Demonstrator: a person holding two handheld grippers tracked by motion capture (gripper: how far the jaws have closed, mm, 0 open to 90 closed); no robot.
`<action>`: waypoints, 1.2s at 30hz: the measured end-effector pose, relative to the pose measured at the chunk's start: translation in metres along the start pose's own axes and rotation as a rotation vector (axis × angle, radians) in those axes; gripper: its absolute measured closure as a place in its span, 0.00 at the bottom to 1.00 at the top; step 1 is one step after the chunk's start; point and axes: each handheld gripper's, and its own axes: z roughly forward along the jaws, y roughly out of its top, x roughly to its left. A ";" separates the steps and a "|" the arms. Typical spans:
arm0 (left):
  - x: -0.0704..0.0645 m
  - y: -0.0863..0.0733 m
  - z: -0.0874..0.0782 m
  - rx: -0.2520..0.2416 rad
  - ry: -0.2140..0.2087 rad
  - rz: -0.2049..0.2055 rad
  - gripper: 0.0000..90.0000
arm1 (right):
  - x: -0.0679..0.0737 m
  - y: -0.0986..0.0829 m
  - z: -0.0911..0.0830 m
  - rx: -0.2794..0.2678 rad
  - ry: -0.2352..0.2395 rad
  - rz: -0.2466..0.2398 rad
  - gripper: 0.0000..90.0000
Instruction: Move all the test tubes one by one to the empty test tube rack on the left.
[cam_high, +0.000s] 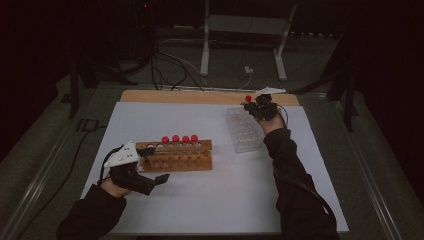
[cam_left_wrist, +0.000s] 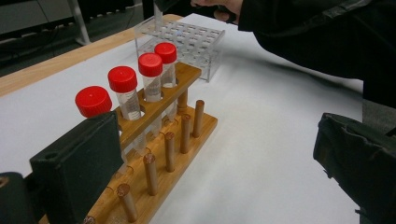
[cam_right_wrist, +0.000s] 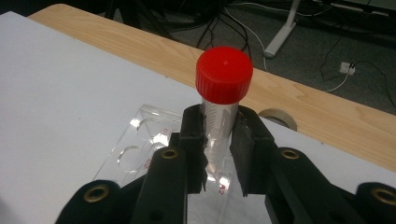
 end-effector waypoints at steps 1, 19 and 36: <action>0.000 0.000 0.000 0.000 0.001 0.001 0.02 | 0.000 0.001 -0.001 0.000 0.001 -0.001 0.83; -0.001 0.002 -0.001 -0.007 0.003 0.001 0.02 | 0.006 0.026 -0.037 -0.057 -0.004 -0.064 0.83; -0.005 0.005 -0.001 -0.008 -0.006 0.011 0.02 | 0.039 0.027 -0.073 -0.042 0.074 -0.125 0.83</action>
